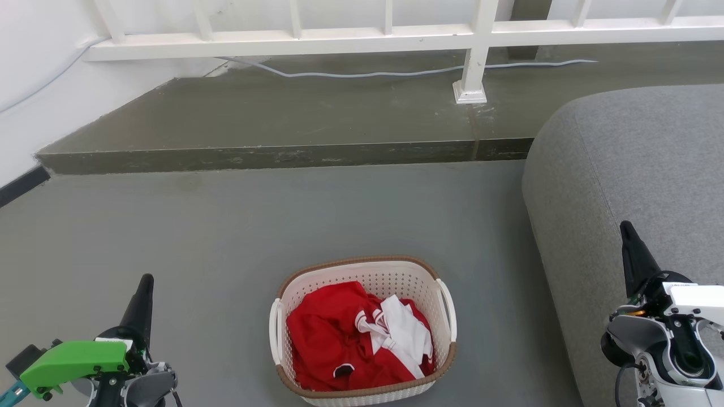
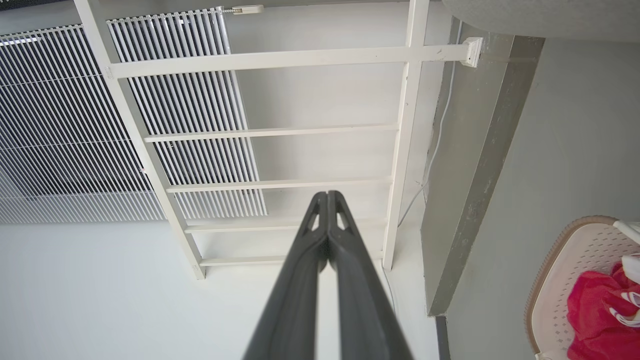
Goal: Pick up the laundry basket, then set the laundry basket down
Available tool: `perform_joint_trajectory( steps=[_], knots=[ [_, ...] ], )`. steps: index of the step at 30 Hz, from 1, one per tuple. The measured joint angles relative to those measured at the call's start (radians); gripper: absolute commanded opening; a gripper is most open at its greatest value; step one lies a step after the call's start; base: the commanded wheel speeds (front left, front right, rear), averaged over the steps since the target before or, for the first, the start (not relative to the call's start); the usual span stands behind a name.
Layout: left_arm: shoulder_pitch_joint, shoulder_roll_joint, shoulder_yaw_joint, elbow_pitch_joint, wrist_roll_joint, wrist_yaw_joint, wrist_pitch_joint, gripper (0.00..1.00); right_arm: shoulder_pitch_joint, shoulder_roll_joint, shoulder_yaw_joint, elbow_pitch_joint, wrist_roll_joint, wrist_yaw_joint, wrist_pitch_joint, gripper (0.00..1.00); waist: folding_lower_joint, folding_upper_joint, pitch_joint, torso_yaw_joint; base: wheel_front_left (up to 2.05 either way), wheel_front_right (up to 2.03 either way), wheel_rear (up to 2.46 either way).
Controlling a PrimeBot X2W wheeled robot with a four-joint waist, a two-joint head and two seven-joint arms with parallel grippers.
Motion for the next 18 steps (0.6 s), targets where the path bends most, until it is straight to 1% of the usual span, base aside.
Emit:
perform_joint_trajectory(
  steps=[18],
  knots=[
    [0.0, 0.0, 0.0, 0.0, 0.0, 0.0, 0.0, 0.0, 0.0, 0.0, 0.0, 0.0, 0.0, 0.0, 0.0, 0.0, 0.0, 0.0, 0.0, 0.0, 0.0, 0.0, 0.0]
  ],
)
